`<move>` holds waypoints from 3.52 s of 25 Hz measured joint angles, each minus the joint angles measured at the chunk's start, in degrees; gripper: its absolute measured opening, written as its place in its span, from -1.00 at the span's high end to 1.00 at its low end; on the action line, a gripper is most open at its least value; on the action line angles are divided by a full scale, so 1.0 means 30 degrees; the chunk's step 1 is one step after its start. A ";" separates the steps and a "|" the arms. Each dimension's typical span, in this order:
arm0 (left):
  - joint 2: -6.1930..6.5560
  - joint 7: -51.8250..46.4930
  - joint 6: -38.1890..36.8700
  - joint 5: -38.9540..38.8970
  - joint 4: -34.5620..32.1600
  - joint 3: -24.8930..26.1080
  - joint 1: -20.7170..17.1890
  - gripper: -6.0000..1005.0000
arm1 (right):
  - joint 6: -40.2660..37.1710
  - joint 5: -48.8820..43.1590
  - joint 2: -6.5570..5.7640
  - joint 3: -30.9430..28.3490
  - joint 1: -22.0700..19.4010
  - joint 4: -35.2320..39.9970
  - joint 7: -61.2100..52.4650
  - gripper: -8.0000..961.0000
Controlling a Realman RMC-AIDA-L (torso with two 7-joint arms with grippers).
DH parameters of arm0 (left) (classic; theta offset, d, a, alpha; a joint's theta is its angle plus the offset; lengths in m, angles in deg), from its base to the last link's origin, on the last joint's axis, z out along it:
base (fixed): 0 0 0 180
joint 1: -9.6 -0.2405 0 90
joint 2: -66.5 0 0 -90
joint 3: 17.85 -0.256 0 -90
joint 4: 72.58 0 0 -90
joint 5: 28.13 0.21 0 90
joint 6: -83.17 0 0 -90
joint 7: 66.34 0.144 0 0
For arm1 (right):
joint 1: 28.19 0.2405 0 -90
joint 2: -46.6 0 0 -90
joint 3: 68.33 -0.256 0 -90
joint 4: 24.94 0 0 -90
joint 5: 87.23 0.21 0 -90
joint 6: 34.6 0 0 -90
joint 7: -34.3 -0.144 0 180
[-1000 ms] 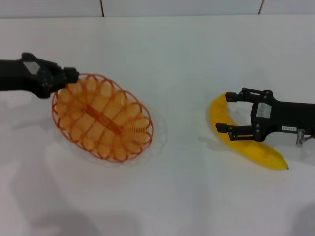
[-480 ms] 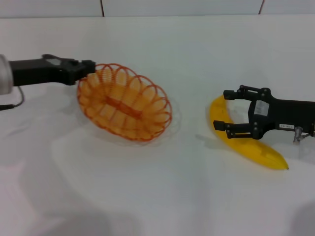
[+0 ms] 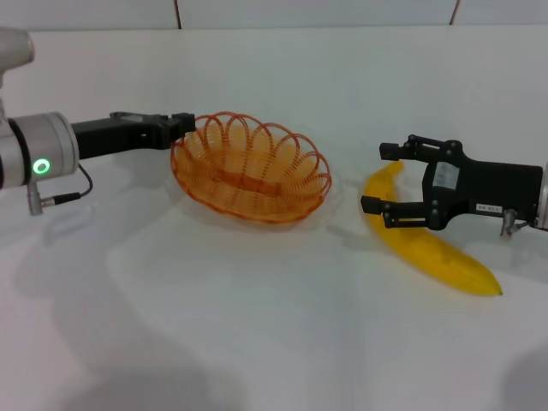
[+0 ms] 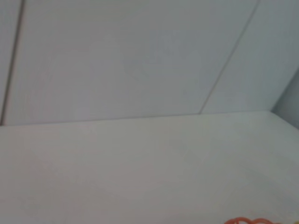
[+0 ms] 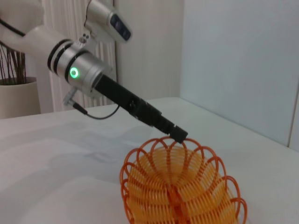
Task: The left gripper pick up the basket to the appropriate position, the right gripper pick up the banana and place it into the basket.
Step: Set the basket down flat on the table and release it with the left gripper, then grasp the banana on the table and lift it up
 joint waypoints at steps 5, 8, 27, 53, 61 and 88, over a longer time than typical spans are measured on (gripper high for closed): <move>-0.0080 0.0810 0.0906 -0.0998 0.1319 -0.0021 -0.0037 0.88 | -0.0002 0.0102 0.0061 0.0002 -0.0015 -0.0012 0.0072 -0.85; -0.0102 0.1534 0.1100 -0.1973 0.1995 -0.0059 -0.0162 0.88 | -0.0001 0.0102 0.0077 -0.0011 -0.0069 -0.0018 0.0104 -0.85; -0.0064 0.3802 0.1758 -0.5735 0.3615 0.0070 -0.0503 0.88 | 0.0029 0.0303 0.0104 -0.0029 -0.0174 0.0011 0.0161 -0.85; -0.0108 0.3573 0.1589 -0.5705 0.4540 0.0059 -0.0122 0.81 | 0.0029 0.0326 0.0103 -0.0029 -0.0112 -0.0019 0.0171 -0.85; -0.0083 0.4287 0.0599 -0.6740 0.4606 0.0168 -0.0470 0.59 | 0.0027 0.0325 0.0066 -0.0029 -0.0171 -0.0018 0.0172 -0.85; 0.0072 1.2360 -0.6522 -0.2919 -0.2425 -0.1056 -0.7952 -0.60 | -0.0221 0.0186 -0.0249 0.0384 -0.1315 0.0160 -0.0248 -0.85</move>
